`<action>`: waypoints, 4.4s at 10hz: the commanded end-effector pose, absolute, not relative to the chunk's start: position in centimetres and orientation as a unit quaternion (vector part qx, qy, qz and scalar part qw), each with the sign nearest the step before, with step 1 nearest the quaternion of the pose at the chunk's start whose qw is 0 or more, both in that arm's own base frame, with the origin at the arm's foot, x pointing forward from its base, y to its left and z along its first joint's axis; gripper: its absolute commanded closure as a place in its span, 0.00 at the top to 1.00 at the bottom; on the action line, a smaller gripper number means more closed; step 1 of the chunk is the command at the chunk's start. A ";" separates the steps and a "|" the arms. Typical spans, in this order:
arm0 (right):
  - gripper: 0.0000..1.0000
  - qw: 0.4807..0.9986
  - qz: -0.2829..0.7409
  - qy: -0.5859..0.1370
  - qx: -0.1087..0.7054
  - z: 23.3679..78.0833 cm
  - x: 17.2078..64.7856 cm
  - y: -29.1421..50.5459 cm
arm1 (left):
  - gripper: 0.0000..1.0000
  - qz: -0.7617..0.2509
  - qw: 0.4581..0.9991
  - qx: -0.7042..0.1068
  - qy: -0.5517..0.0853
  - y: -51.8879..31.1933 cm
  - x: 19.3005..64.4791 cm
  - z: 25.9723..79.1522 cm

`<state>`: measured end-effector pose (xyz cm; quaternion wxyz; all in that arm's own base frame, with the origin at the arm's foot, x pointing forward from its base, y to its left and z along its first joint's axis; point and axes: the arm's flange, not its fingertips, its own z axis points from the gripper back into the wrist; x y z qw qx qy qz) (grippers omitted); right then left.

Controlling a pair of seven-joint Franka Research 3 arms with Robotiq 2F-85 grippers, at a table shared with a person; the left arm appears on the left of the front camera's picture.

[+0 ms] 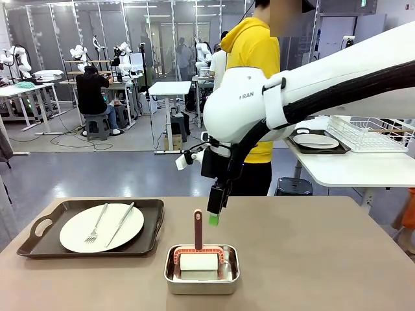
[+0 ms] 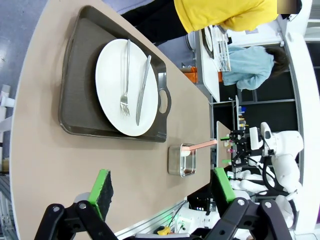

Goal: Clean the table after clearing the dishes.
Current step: When the left (or right) Handle tray is removed, use the left hand (or right hand) to clean the left (or right) side of the table with the Lint Roller.

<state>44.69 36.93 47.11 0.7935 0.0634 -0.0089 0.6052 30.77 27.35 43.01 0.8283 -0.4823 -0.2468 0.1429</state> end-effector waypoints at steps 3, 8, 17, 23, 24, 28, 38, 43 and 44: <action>1.00 0.736 0.675 0.048 0.020 47.9 48.1 41.8 | 1.00 0.139 0.826 -0.487 -0.248 27.4 30.5 43.3; 1.00 0.695 0.716 0.064 0.020 44.8 47.3 44.0 | 1.00 0.139 0.826 -0.487 -0.248 27.4 30.5 43.3; 1.00 0.697 0.716 0.026 0.019 41.0 46.3 42.0 | 1.00 0.139 0.826 -0.487 -0.248 27.4 30.5 43.3; 0.62 0.698 0.715 0.020 0.023 41.0 46.0 42.0 | 1.00 0.139 0.826 -0.487 -0.248 27.4 30.5 43.3; 0.44 0.699 0.715 0.018 0.026 41.0 46.0 42.0 | 1.00 0.139 0.826 -0.487 -0.248 27.4 30.5 43.3; 0.06 0.696 0.717 0.019 0.023 41.1 46.0 42.9 | 1.00 0.139 0.826 -0.487 -0.248 27.4 30.5 43.3; 0.07 0.759 0.651 -0.007 0.030 48.8 40.7 41.1 | 1.00 0.139 0.826 -0.487 -0.248 27.4 30.5 43.3; 0.07 0.780 0.624 -0.016 0.046 51.4 40.9 39.4 | 1.00 0.139 0.826 -0.487 -0.248 27.4 30.5 43.3; 0.07 0.780 0.624 -0.016 0.046 51.4 40.9 39.4 | 1.00 0.139 0.826 -0.487 -0.248 27.4 30.5 43.3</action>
